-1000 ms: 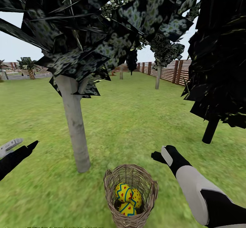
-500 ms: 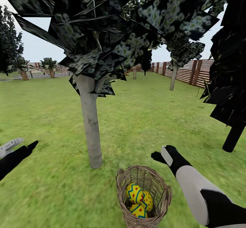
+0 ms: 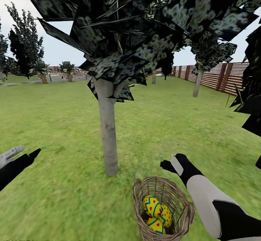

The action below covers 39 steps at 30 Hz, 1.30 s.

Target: Take the three Easter eggs out of the wicker basket on the lawn in the garden, then place them on the lawn next to a single tree (choose any tree) so that all three eggs are next to the same tree and none are left in the basket.

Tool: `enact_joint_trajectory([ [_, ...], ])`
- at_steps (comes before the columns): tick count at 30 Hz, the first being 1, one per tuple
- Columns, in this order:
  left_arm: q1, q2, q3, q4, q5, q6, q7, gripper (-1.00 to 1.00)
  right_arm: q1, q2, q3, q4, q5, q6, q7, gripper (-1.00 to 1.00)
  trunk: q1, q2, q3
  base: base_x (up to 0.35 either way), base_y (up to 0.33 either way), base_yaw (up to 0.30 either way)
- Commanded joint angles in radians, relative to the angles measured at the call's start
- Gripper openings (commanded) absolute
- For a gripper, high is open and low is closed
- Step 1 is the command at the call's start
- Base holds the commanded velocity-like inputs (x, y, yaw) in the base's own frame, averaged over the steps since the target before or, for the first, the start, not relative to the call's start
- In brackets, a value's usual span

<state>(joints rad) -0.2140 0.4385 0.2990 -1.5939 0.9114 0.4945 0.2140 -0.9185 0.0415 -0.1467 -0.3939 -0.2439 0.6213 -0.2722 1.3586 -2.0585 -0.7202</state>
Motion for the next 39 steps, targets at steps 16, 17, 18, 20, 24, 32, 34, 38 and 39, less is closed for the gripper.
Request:
enact_joint_trajectory([
  [16, -0.001, 0.001, 0.000, 0.000, 0.011, 0.004, 0.009, 1.00, 0.000, 0.000, -0.002, -0.002, -0.011, 0.002, -0.008, 1.00, 0.000, -0.001, -0.001, 0.013, 0.069, -0.033],
  [17, -0.001, 0.000, 0.000, 0.000, 0.011, 0.004, 0.010, 1.00, 0.000, 0.000, -0.002, -0.002, -0.011, 0.002, -0.008, 1.00, 0.000, -0.001, -0.001, 0.001, 0.046, -0.181],
  [18, -0.001, 0.000, 0.000, 0.000, 0.011, 0.004, 0.010, 1.00, 0.000, 0.001, -0.002, -0.002, -0.011, 0.002, -0.008, 1.00, 0.000, -0.001, -0.001, 0.001, 0.030, -0.138],
  [20, -0.001, 0.000, 0.000, 0.000, 0.011, 0.004, 0.010, 1.00, 0.000, 0.001, -0.002, -0.002, -0.011, 0.002, -0.008, 1.00, 0.000, -0.001, -0.001, 0.000, 0.021, -0.099],
  [24, -0.001, 0.000, 0.000, 0.000, 0.010, 0.004, 0.010, 1.00, 0.000, 0.001, -0.002, -0.002, -0.011, 0.001, -0.008, 1.00, 0.000, -0.001, -0.001, 0.000, 0.008, -0.038],
  [32, -0.001, 0.000, 0.000, 0.000, 0.009, 0.004, 0.010, 1.00, 0.000, 0.001, -0.002, -0.002, -0.011, 0.000, -0.008, 1.00, 0.000, -0.001, -0.001, 0.000, 0.002, -0.008],
  [34, -0.001, 0.000, 0.000, 0.000, 0.009, 0.004, 0.010, 1.00, 0.000, 0.001, -0.002, -0.002, -0.011, 0.000, -0.008, 1.00, 0.000, -0.001, -0.001, 0.021, 0.000, -0.001],
  [38, -0.001, 0.000, 0.000, 0.001, 0.009, 0.004, 0.010, 1.00, 0.000, 0.001, -0.002, -0.002, -0.011, 0.001, -0.008, 1.00, 0.000, -0.001, -0.001, 0.096, 0.000, -0.001],
  [39, -0.001, 0.000, 0.000, 0.000, 0.009, 0.004, 0.010, 1.00, 0.000, 0.001, -0.002, -0.002, -0.011, 0.001, -0.008, 1.00, 0.000, -0.001, -0.001, 0.099, 0.000, 0.000],
])
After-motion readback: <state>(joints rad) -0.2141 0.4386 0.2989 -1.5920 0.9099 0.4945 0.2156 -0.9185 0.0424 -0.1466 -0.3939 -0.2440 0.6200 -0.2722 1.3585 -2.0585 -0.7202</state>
